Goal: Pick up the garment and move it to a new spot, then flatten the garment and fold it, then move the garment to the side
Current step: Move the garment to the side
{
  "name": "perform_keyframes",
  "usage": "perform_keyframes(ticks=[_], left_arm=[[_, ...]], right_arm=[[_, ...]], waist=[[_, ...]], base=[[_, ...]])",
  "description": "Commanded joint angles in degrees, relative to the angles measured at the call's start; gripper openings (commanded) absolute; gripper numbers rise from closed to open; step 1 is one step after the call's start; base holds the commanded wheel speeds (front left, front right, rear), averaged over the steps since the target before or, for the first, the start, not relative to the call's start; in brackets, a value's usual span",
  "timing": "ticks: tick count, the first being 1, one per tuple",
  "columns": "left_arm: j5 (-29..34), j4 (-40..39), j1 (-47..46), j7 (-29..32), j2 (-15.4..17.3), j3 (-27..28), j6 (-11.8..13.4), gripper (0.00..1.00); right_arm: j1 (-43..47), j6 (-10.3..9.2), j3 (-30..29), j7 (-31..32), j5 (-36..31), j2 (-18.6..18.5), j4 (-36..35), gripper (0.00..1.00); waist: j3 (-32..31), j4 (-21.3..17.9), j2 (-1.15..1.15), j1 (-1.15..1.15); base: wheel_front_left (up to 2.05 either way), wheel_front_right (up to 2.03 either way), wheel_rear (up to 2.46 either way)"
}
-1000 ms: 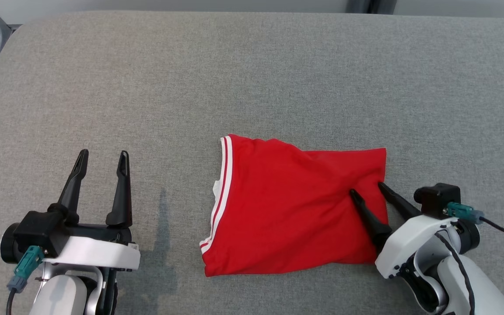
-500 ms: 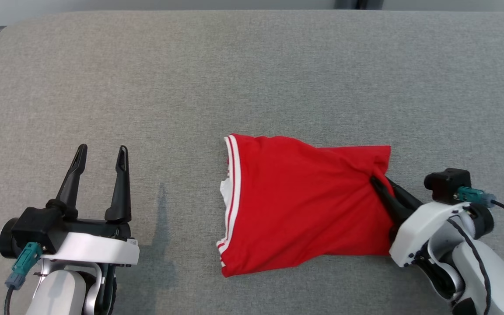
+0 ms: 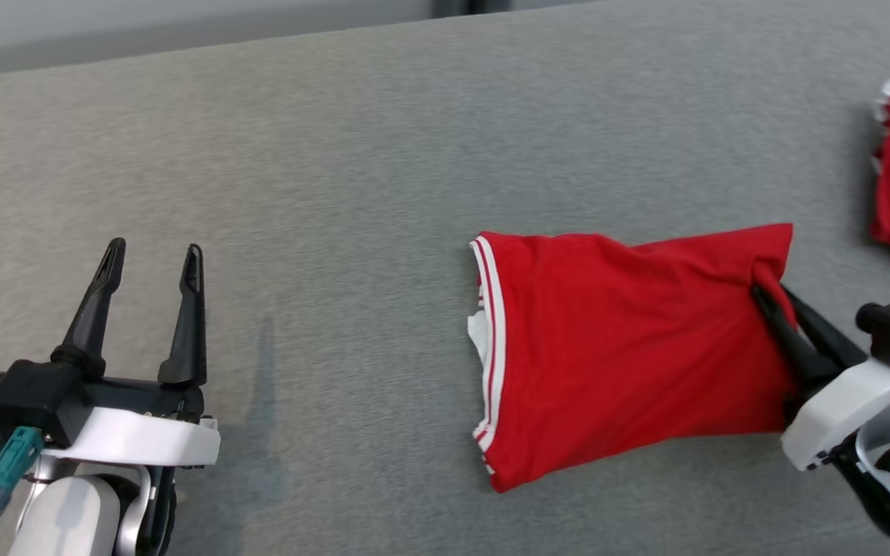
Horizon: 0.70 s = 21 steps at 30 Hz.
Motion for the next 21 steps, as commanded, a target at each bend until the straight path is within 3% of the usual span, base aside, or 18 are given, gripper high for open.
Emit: perform_keyframes(ticks=[1,4,11,21], left_arm=[[0.38,-1.07,-0.49,0.56,0.70,0.19,0.38,1.00],[0.80,-2.61,-1.13,1.67,1.54,0.13,0.51,1.00],[1.38,-4.99,-3.55,4.01,2.78,-0.87,-0.15,1.00],[2.15,-7.47,-6.78,5.90,4.88,-0.71,-0.39,1.00]], right_arm=[[-0.12,-0.04,-1.03,0.05,-0.77,-0.78,-1.33,0.00],[-2.29,-0.04,-2.01,-0.23,-1.13,-1.37,-3.20,0.00],[-10.07,-0.04,-3.07,-1.44,0.36,-1.97,-2.52,0.00],[-22.13,-0.04,-9.32,-6.03,3.08,-5.67,7.38,0.00]], waist=[[1.21,-5.28,0.00,0.00],[2.28,-8.27,0.00,0.00],[5.81,-10.87,0.00,0.00],[14.44,-11.58,0.00,0.00]], base=[[0.00,0.00,0.00],[0.00,0.00,0.00],[0.00,0.00,0.00],[0.00,0.00,0.00]])
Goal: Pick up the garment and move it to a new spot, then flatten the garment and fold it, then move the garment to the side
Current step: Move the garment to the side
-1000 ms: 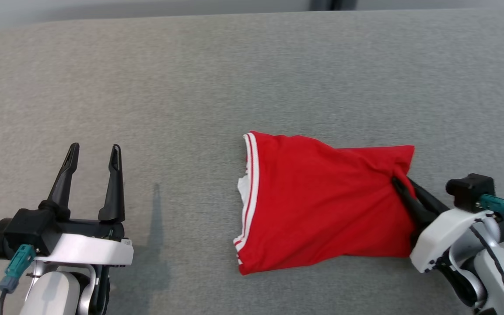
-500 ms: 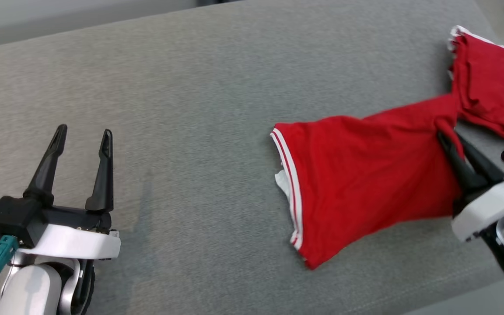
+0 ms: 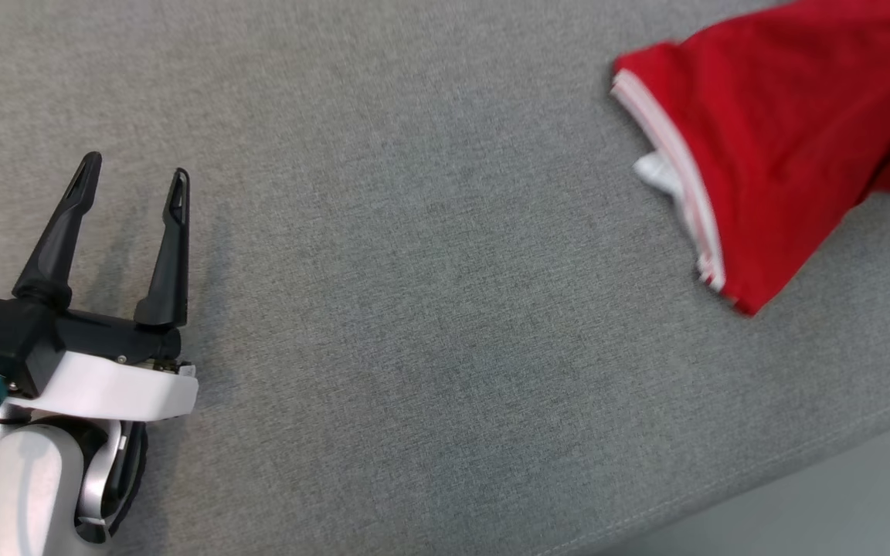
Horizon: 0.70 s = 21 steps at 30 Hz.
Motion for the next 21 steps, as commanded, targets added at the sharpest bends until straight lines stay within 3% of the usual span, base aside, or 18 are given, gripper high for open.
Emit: perform_keyframes(ticks=[1,10,16,17,18,19,21], left_arm=[[0.43,-0.33,-1.12,0.15,0.65,0.36,-0.02,1.00],[1.50,-2.43,-4.67,2.18,2.75,-0.63,-1.26,1.00],[1.93,-2.87,-6.10,3.28,3.12,-1.71,-1.45,1.00],[1.98,-2.82,-6.16,3.38,3.18,-1.83,-1.49,1.00],[2.01,-2.78,-6.17,3.42,3.20,-1.91,-1.50,1.00],[1.99,-2.69,-6.23,3.42,3.19,-1.96,-1.44,1.00],[1.90,-2.58,-6.37,3.20,3.03,-2.07,-1.26,1.00]], right_arm=[[-1.27,-0.04,-1.13,-0.99,0.43,-0.35,1.18,0.00],[-9.21,-0.04,-6.17,-5.72,-0.95,-2.45,15.06,0.00],[-14.80,-0.04,-7.14,-8.79,-6.59,-2.90,21.56,0.00],[-15.55,-0.04,-7.24,-9.18,-7.54,-2.51,22.32,0.32],[-16.36,-0.04,-7.60,-9.45,-8.28,-2.28,23.24,0.92],[-16.88,-0.04,-8.09,-9.66,-8.98,-2.24,24.22,1.00],[-17.75,-0.04,-9.47,-9.94,-10.68,-1.98,25.89,1.00]], waist=[[2.55,-0.89,0.00,0.00],[8.48,-2.43,0.00,0.00],[10.70,-2.13,0.00,0.00],[10.83,-2.05,0.00,0.00],[10.94,-1.93,0.00,0.00],[10.97,-1.76,0.00,0.00],[10.87,-1.33,0.00,0.00]], base=[[0.00,0.00,0.00],[0.00,0.00,0.00],[0.00,0.00,0.00],[0.00,0.00,0.00],[0.00,0.00,0.00],[0.00,0.00,0.00],[0.00,0.00,0.00]])
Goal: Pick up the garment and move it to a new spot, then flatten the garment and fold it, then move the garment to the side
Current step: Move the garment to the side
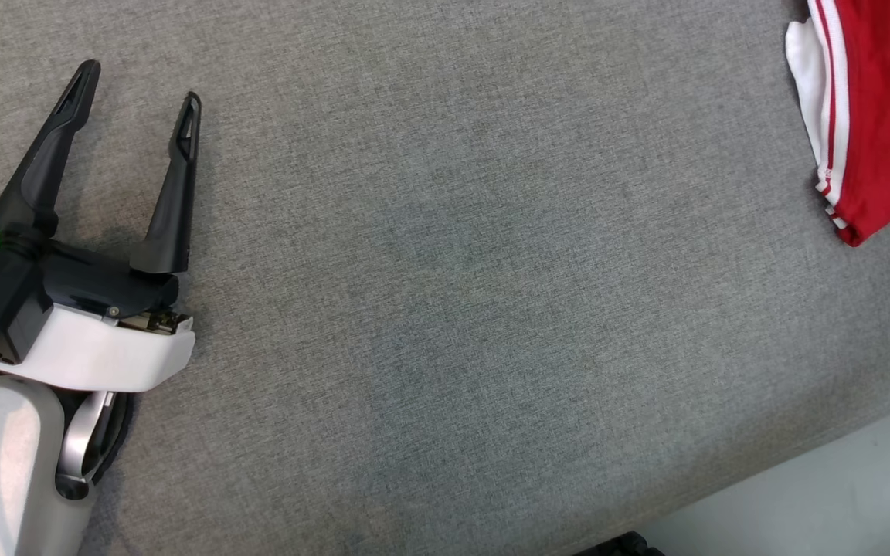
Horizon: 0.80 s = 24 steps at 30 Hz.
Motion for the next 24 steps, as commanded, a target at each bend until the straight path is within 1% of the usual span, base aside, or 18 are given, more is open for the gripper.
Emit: perform_keyframes(ticks=[1,7,10,13,16,24], left_arm=[[0.03,1.78,0.37,0.28,0.04,-0.35,0.10,1.00],[-0.49,2.30,0.96,-0.79,-0.38,-0.34,0.54,1.00],[-0.85,3.09,1.55,-1.65,-0.91,-0.47,0.85,1.00],[-1.35,4.20,2.26,-2.78,-1.77,-0.41,1.42,1.00],[-2.13,5.58,3.64,-4.17,-2.77,-0.35,2.01,1.00],[-4.41,8.67,7.37,-7.30,-4.95,0.97,3.66,1.00]], right_arm=[[-1.06,-0.04,-1.86,-0.64,-1.95,-0.03,1.49,1.00],[0.29,-0.04,-5.13,-0.71,-4.74,1.09,1.07,1.00],[2.30,-0.04,-6.68,-0.68,-5.09,2.82,-1.47,1.00],[5.55,-0.04,-6.36,-0.68,-4.18,5.41,-5.30,1.00],[9.85,-0.04,-5.12,-0.68,-2.78,7.24,-9.42,1.00],[24.55,-0.04,-2.30,-0.28,0.56,12.74,-23.43,1.00]], waist=[[-0.21,0.59,0.00,0.00],[-1.93,1.13,0.00,0.00],[-4.01,1.46,0.00,0.00],[-6.89,1.89,0.00,0.00],[-10.30,2.90,0.00,0.00],[-18.75,7.31,0.00,0.00]], base=[[0.00,0.00,0.00],[0.00,0.00,0.00],[0.00,0.00,0.00],[0.00,0.00,0.00],[0.00,0.00,0.00],[0.00,0.00,0.00]])
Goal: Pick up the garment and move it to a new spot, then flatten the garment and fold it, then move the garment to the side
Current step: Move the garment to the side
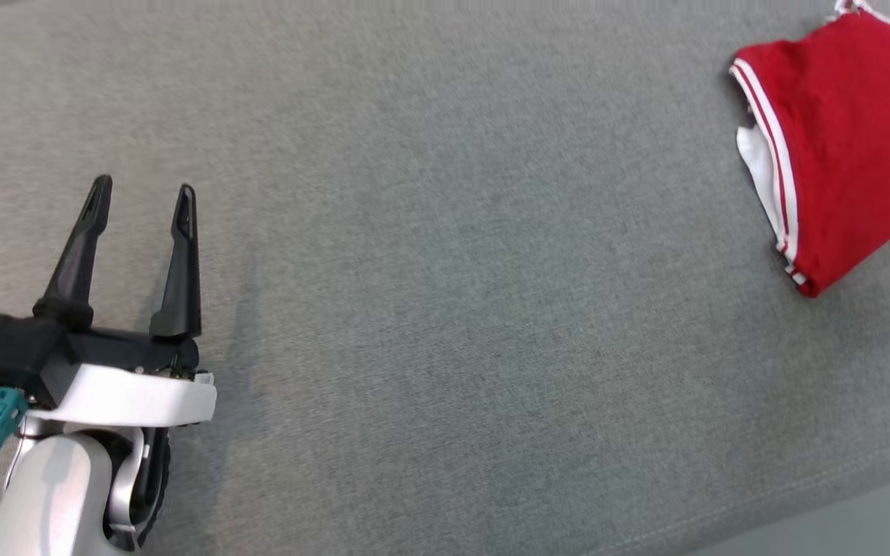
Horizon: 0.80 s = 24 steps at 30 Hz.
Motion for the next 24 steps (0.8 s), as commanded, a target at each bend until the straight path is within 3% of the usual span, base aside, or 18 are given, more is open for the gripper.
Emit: perform_keyframes(ticks=[1,12,24], left_arm=[[-0.63,0.52,1.10,-0.60,-0.29,0.39,0.53,1.00],[-2.99,2.21,7.66,-2.61,-2.26,2.08,2.61,1.00],[-4.04,2.79,15.76,-1.16,-1.57,1.25,3.08,1.00]], right_arm=[[2.86,-0.04,-0.04,0.47,0.36,0.88,-2.58,1.00],[19.26,-0.03,3.32,7.15,-1.08,8.05,-19.71,1.00],[30.23,-0.03,4.15,13.51,-3.81,10.53,-26.03,1.00]], waist=[[-4.16,3.40,0.00,0.00],[-13.77,9.93,0.00,0.00],[-22.93,12.87,0.00,0.00]], base=[[0.00,0.00,0.00],[0.00,0.00,0.00],[0.00,0.00,0.00]])
